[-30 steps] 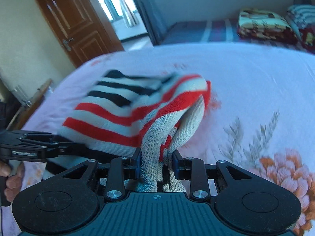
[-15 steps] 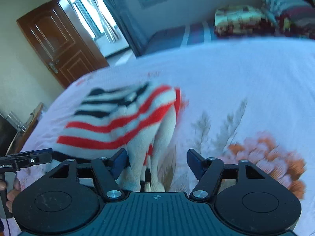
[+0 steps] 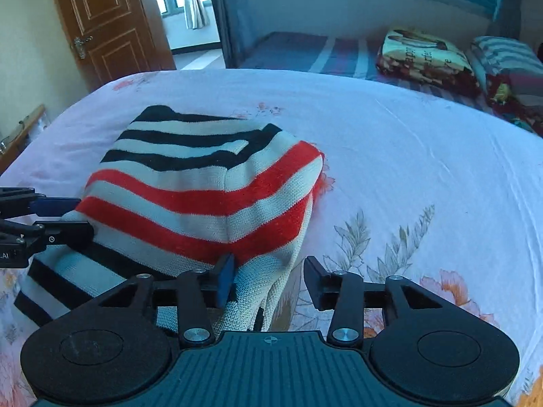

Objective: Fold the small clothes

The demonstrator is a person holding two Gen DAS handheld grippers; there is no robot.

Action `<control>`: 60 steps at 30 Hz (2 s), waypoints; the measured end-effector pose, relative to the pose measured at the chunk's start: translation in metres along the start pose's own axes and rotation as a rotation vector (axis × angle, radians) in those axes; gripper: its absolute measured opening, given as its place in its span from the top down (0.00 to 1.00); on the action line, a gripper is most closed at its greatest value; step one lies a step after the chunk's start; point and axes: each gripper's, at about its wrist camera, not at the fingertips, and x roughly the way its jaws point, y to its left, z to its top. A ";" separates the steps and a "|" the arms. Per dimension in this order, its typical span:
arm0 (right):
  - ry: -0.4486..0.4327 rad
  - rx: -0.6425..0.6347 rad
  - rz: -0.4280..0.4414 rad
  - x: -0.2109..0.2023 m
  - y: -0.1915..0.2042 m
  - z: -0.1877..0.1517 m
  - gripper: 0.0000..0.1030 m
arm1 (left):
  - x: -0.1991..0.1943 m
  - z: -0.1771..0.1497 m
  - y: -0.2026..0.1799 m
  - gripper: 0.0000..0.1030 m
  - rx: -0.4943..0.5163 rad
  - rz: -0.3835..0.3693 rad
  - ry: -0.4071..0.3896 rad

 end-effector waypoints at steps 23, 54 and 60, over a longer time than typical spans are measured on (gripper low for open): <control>-0.065 -0.094 -0.139 -0.063 0.043 -0.078 0.77 | -0.071 -0.085 -0.040 0.43 -0.012 0.157 -0.059; -0.419 0.114 -0.253 -0.371 0.141 -0.281 0.00 | -0.338 -0.211 -0.240 0.00 -0.035 0.279 -0.389; -0.450 0.096 -0.240 -0.389 0.152 -0.284 0.00 | -0.353 -0.216 -0.247 0.00 -0.020 0.282 -0.413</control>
